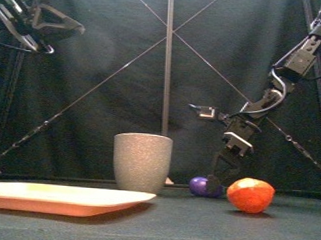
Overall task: Pick the eggplant then place it on the pink plate
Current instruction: Place eggplant on the pink plate
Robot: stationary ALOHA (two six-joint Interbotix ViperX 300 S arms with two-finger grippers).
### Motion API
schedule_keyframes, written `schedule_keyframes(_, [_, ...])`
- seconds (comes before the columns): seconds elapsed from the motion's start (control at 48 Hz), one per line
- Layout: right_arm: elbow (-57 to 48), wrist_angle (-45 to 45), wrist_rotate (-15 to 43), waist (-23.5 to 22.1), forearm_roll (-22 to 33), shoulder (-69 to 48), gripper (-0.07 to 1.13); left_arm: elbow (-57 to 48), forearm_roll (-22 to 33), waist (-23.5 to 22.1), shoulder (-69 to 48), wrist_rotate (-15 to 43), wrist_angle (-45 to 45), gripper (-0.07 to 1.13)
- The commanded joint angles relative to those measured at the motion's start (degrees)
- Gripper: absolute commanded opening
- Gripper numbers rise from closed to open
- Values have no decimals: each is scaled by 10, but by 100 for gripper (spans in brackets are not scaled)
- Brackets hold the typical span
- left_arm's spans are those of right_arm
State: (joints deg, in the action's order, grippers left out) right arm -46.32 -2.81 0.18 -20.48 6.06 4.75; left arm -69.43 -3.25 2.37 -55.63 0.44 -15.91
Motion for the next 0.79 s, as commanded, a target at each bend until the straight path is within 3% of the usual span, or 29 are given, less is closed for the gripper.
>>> schedule_keyframes(0.021, [11,-2,3,2,-7,-10,56,8,-1,1,2,0,-3,-2])
schedule_keyframes(0.208, [14,9,11,28,-18,-54,50,6,0,1,2,-1,-3,-2])
schedule_keyframes(0.458, [37,18,12,126,-44,-124,50,7,0,1,2,0,-3,-2])
schedule_keyframes(0.792, [134,-43,6,223,-34,-62,50,7,0,1,2,0,-3,-2])
